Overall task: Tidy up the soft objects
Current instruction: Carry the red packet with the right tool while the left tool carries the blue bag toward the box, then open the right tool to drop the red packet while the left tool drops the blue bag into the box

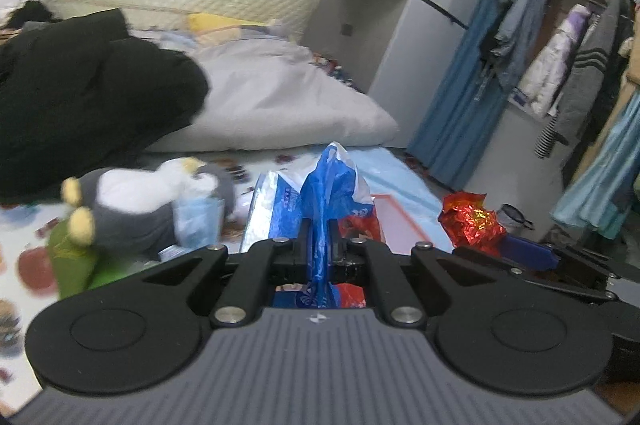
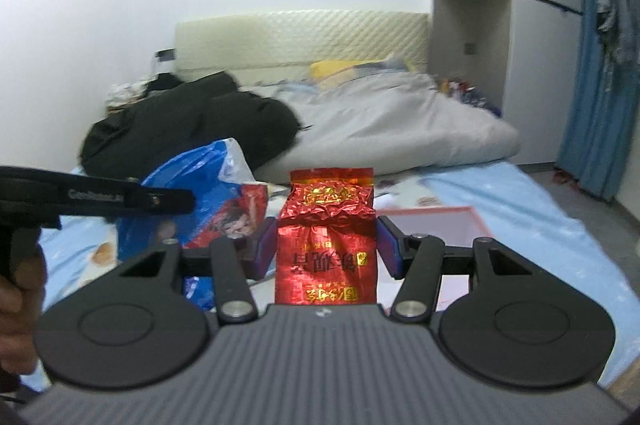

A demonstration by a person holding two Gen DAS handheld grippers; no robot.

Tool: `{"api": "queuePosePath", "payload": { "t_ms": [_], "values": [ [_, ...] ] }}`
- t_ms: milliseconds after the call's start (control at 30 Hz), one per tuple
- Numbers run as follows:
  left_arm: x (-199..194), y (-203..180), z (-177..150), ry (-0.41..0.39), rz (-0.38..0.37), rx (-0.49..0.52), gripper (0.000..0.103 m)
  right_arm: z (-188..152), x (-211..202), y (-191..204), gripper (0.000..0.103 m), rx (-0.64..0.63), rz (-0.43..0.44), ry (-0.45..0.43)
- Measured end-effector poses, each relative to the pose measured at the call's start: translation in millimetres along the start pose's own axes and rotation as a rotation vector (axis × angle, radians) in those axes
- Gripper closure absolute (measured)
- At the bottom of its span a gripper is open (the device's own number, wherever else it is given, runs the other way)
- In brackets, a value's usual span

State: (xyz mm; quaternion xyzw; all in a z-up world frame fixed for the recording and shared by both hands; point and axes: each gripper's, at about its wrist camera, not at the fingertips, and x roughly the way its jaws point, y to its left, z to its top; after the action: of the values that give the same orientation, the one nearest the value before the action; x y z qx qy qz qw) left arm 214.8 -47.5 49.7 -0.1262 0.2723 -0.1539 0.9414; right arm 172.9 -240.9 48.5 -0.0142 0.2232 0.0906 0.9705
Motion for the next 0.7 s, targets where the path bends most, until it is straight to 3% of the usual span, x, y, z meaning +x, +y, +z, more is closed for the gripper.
{"api": "queuePosePath", "payload": {
  "t_ms": [167, 333, 567, 700],
  "values": [
    [47.7, -25.4, 16.5, 0.044, -0.048, 0.016, 0.096, 9.2, 19.7, -38.2, 0.047, 0.056, -0.039, 0.044],
    [105.1, -46.2, 21.9, 0.139, -0.086, 0.041, 0.096, 3.7, 49.5, -76.3, 0.047, 0.118, -0.086, 0.119],
    [187.7, -70.8, 12.9, 0.295, -0.074, 0.122, 0.096, -21.0, 98.9, -126.5, 0.047, 0.213, -0.127, 0.273],
    [236.8, -70.0, 0.0, 0.404, -0.055, 0.106, 0.096, -42.6, 129.5, -144.6, 0.047, 0.259, -0.124, 0.375]
  ]
}}
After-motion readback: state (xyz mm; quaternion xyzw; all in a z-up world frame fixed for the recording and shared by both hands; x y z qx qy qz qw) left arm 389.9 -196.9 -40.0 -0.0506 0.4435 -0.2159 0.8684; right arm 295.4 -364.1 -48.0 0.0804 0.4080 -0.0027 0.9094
